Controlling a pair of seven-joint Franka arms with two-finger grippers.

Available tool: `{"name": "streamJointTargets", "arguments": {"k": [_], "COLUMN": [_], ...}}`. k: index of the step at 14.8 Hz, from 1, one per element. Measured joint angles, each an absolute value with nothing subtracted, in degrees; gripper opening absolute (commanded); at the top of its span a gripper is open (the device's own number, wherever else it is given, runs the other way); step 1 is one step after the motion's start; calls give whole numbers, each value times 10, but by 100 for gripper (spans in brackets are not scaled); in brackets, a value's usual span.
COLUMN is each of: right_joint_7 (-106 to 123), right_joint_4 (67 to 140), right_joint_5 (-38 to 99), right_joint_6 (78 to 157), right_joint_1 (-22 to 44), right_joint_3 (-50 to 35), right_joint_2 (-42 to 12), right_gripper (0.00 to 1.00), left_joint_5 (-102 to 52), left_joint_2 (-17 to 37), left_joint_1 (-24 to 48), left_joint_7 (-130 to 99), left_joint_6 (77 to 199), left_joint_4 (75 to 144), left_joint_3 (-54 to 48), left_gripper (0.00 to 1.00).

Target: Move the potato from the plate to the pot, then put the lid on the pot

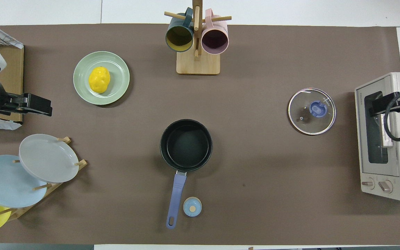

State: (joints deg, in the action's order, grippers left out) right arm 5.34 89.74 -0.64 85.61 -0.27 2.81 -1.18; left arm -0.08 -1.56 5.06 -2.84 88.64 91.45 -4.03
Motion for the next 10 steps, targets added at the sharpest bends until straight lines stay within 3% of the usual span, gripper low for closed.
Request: {"name": "streamJointTargets", "arguments": {"k": [10], "right_joint_7": [53], "right_joint_4": [898], "right_joint_5": [-6], "right_joint_6": [856], "right_joint_1": [-3], "right_joint_3": [28], "right_joint_2": [-12], "right_gripper": [100], "left_joint_5": [-1], "left_joint_2": [-16], "left_joint_1": [51], "left_joint_7": [-28], "left_joint_6": [890], "left_joint_4": [915], "left_joint_3": [-41], "left_gripper": [100]}}
